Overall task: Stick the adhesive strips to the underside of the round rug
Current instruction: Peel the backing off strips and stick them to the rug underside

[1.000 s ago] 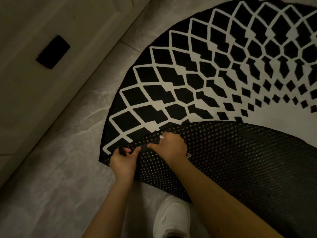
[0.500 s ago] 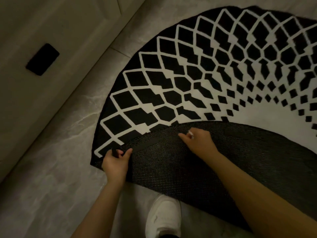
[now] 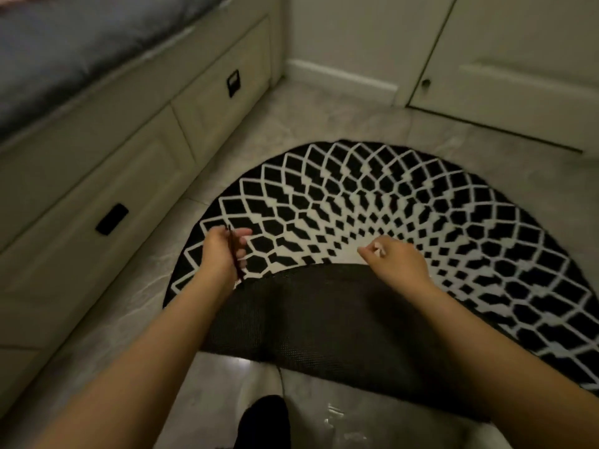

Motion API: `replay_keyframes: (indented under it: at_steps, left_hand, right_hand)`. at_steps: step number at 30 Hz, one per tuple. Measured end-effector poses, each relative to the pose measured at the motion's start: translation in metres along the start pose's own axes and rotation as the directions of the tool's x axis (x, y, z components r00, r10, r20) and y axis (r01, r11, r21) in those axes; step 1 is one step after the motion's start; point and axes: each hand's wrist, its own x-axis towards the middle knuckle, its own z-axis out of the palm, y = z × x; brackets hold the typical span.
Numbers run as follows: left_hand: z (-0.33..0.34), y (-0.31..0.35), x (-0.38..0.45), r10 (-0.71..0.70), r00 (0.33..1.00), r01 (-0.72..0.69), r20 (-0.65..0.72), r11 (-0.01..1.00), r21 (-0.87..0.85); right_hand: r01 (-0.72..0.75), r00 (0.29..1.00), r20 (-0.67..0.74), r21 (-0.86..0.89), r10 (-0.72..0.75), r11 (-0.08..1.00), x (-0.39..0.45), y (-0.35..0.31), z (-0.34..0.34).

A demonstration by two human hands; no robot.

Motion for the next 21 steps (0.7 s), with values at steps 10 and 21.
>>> replay_keyframes:
  at_steps: [10,21]
  left_hand:
    - [0.117,0.063,-0.2,0.294,0.93,-0.347,0.222,0.9,0.262]
    - [0.151,-0.037,-0.296,0.214,0.791,-0.497,0.573,0.772,0.397]
  right_hand:
    - [-0.165,0.936,-0.053,0.806,0.347,0.568,-0.101,0.054,-0.221]
    - [-0.05,0.884,-0.03,0.986,0.467,0.158,-0.238,0.121,-0.245]
